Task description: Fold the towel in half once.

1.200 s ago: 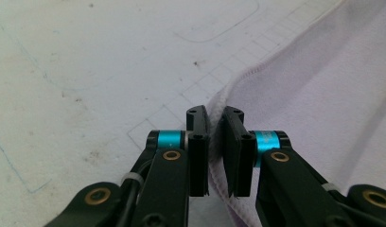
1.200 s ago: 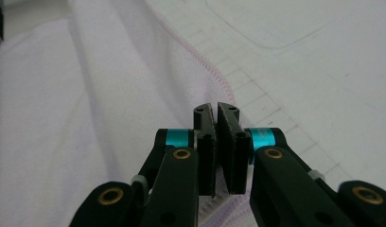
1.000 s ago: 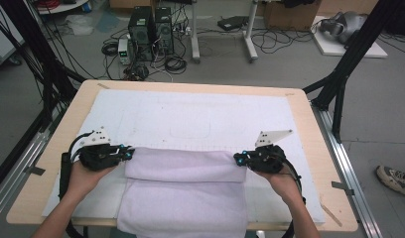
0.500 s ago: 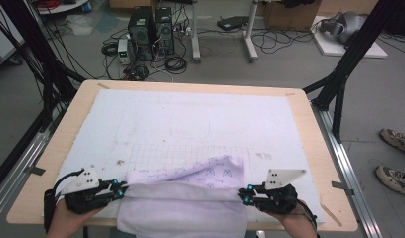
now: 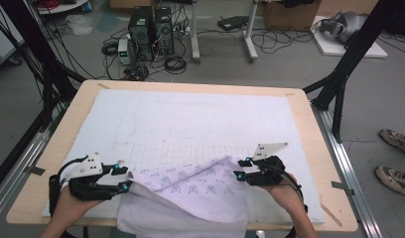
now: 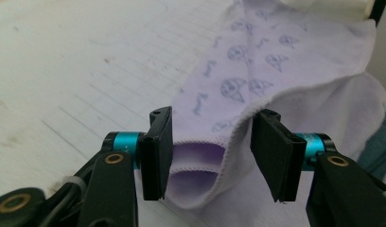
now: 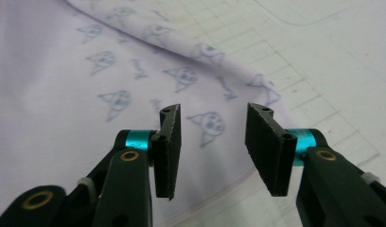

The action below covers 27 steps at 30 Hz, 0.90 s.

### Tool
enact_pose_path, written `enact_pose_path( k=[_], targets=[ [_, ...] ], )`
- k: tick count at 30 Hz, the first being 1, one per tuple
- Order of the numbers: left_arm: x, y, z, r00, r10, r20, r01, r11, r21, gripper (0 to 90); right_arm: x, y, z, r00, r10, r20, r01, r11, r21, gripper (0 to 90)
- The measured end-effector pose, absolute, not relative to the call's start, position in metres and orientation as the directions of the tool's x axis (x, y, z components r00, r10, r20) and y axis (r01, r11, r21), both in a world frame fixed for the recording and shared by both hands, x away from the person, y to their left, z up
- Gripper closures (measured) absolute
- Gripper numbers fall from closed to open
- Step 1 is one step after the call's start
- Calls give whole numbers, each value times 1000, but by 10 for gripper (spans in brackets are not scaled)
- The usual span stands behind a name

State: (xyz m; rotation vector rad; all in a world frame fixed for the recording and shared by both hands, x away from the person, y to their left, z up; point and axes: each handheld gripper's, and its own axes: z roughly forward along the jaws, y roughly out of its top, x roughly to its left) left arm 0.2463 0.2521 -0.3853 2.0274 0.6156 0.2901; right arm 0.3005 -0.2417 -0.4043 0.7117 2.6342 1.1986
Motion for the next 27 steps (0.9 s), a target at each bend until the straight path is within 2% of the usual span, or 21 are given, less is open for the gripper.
enact_pose_path(
  k=[6, 12, 18, 19, 21, 23, 27],
  targets=[
    [251, 252, -382, 851, 523, -43, 298, -413, 861, 522, 299, -225, -406, -910, 407, 73, 316, 571, 757, 563],
    [245, 233, -405, 884, 464, -52, 304, -488, 818, 557, 303, -230, -409, -894, 443, 69, 343, 575, 743, 556],
    [249, 215, -424, 891, 453, -18, 313, -586, 747, 472, 312, -241, -411, -869, 494, 32, 358, 583, 730, 515],
    [251, 214, -425, 890, 456, -14, 312, -588, 747, 492, 315, -242, -412, -862, 505, 31, 365, 578, 729, 507],
    [254, 215, -426, 887, 461, 4, 307, -597, 741, 673, 324, -246, -417, -847, 530, 42, 390, 566, 726, 489],
    [262, 217, -427, 871, 491, 7, 326, -588, 741, 793, 332, -247, -421, -835, 548, 56, 412, 554, 723, 472],
    [286, 225, -425, 779, 626, 37, 377, -514, 770, 839, 349, -243, -427, -828, 554, 81, 440, 554, 707, 467]
  ],
)
